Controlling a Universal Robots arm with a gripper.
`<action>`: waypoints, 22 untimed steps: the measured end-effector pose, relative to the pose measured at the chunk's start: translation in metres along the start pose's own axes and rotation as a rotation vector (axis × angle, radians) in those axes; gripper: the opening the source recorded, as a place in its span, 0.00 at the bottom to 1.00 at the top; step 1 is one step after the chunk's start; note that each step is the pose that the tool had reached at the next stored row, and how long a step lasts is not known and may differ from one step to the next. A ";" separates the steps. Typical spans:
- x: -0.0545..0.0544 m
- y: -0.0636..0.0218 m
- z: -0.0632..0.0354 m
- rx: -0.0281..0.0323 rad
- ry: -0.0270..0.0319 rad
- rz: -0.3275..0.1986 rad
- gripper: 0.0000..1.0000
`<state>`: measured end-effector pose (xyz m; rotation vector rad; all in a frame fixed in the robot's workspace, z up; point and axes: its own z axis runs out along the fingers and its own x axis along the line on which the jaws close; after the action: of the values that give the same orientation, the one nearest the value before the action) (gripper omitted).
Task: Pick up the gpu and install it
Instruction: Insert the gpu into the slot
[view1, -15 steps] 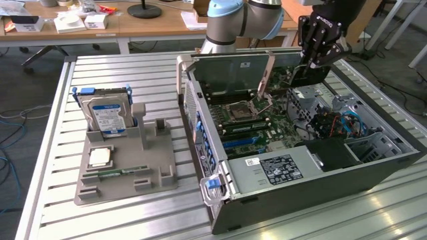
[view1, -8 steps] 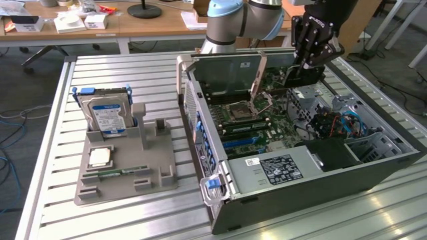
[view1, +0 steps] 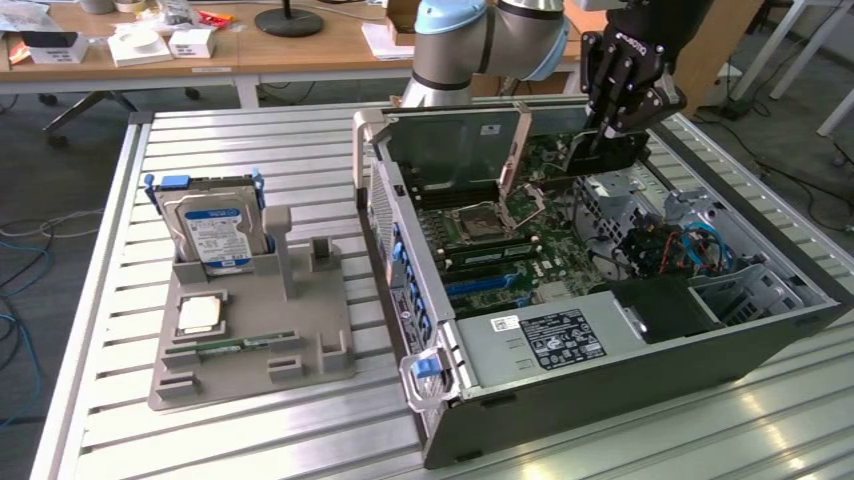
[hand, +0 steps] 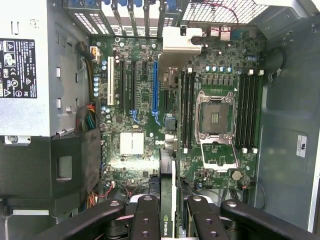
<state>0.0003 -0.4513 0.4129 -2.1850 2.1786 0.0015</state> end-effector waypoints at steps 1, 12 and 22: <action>0.000 0.0000 0.0000 0.0000 0.0000 0.000 0.26; 0.000 0.0054 -0.0001 0.0001 -0.0001 0.000 0.26; 0.000 0.0087 -0.0003 0.0007 0.0000 0.000 0.26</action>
<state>-0.0084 -0.4513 0.4129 -2.1847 2.1782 0.0008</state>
